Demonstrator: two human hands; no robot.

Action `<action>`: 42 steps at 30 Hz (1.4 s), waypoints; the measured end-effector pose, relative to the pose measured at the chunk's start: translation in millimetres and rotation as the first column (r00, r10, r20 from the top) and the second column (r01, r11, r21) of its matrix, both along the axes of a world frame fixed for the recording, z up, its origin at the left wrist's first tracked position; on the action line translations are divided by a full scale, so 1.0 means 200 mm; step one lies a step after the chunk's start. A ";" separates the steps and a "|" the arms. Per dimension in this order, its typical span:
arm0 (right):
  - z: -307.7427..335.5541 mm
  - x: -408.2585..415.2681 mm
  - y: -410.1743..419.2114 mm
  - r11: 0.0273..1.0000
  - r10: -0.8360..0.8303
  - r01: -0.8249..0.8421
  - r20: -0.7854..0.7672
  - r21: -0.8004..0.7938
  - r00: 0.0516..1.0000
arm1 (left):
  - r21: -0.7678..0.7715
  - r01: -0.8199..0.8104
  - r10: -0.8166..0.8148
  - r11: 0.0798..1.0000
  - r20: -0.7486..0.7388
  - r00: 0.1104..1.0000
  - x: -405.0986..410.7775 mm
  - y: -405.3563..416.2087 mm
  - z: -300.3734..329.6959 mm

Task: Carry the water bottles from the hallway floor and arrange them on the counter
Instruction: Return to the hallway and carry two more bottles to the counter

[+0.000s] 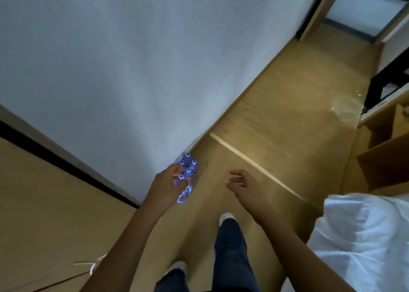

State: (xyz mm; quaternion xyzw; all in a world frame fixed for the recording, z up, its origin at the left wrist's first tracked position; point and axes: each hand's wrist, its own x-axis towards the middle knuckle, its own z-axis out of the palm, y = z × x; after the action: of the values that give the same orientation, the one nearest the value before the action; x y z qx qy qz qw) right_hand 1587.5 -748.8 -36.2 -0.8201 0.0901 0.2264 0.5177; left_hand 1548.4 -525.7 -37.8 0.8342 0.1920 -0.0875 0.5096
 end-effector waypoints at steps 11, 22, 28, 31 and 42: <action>-0.20 0.80 -0.03 0.888 0.460 -0.460 -0.011 -0.019 0.888 | 0.056 -0.463 0.467 0.884 -0.098 0.879 0.33 -0.26 -0.20; -0.65 0.96 0.09 0.788 0.602 -0.614 -0.172 -0.028 0.780 | 0.076 -0.667 0.667 0.741 -0.194 0.719 0.27 -0.29 -0.62; -1.04 0.97 0.16 0.759 0.624 -0.648 -0.219 -0.056 0.750 | 0.105 -0.651 0.652 0.752 -0.266 0.710 0.23 -0.23 -1.06; -1.26 0.96 0.21 0.747 0.632 -0.661 -0.236 -0.067 0.738 | 0.106 -0.650 0.647 0.752 -0.303 0.700 0.22 -0.22 -1.30; -2.28 0.90 0.32 0.791 0.595 -0.612 -0.206 -0.022 0.777 | 0.180 -0.593 0.616 0.785 -0.326 0.717 0.24 -0.17 -2.35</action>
State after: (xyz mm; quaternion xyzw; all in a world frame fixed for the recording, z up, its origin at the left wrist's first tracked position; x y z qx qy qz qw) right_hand 1767.7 -685.3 -491.3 -0.8023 -0.1191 0.4526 0.3705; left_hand 1595.5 -560.1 -507.1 0.7094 0.5482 -0.0646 0.4383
